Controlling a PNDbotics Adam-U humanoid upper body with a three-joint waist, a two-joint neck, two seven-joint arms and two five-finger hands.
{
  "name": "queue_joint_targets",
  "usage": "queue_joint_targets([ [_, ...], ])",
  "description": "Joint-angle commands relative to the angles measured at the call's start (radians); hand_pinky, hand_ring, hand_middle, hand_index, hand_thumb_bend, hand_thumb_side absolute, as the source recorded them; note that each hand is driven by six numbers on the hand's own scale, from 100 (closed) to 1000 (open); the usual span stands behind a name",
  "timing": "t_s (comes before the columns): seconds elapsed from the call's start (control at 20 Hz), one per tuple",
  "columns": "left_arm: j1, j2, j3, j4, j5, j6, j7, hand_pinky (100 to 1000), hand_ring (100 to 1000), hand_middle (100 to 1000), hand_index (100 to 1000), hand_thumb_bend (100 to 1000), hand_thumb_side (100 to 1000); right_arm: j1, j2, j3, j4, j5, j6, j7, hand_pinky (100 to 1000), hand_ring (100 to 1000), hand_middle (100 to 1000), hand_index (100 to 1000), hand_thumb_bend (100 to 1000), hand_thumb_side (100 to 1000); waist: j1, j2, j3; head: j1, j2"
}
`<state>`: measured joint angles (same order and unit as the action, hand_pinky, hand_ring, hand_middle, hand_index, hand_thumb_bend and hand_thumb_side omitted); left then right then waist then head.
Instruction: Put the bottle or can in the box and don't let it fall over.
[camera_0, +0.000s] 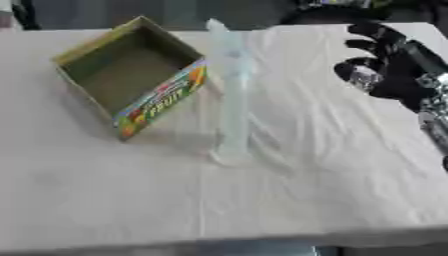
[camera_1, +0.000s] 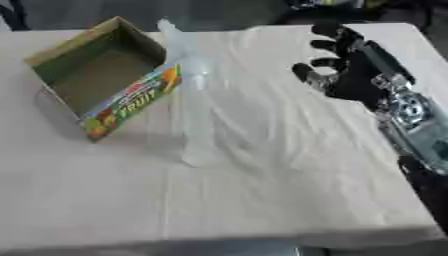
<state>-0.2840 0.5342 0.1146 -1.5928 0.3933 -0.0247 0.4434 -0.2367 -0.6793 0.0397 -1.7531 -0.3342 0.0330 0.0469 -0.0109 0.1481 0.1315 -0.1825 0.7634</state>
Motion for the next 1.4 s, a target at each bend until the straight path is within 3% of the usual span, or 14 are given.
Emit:
queue_joint_targets([
  [0.05,-0.004,0.016,0.013,-0.022,-0.005,0.000,0.005,747,807,769,837,701,752,-0.012,-0.017,-0.003,-0.025,-0.004,-0.003,0.008,811,939,951,941,439,195,0.003,-0.014,0.000,0.001,0.006],
  [0.65,-0.004,0.015,0.011,-0.020,-0.003,0.002,0.005,747,806,767,837,701,751,-0.014,-0.027,0.042,-0.046,-0.037,0.007,0.063,810,939,952,942,433,206,0.002,-0.014,0.003,0.001,0.002],
  [0.7,-0.005,0.015,0.011,-0.019,-0.003,0.002,0.004,747,806,767,837,701,751,-0.014,-0.028,0.047,-0.048,-0.041,0.008,0.070,810,939,951,942,465,188,0.002,-0.014,0.003,0.001,0.002],
  [0.75,-0.005,0.014,0.011,-0.019,-0.003,0.002,0.004,747,806,767,837,701,751,-0.014,-0.028,0.051,-0.050,-0.045,0.009,0.076,810,939,953,943,431,208,0.001,-0.014,0.004,0.001,0.002],
  [1.4,-0.006,0.012,0.006,-0.016,-0.003,0.005,-0.002,747,805,766,835,699,750,-0.024,-0.025,0.103,-0.066,-0.097,0.031,0.130,808,937,942,937,424,218,0.001,-0.012,0.009,-0.005,0.002],
])
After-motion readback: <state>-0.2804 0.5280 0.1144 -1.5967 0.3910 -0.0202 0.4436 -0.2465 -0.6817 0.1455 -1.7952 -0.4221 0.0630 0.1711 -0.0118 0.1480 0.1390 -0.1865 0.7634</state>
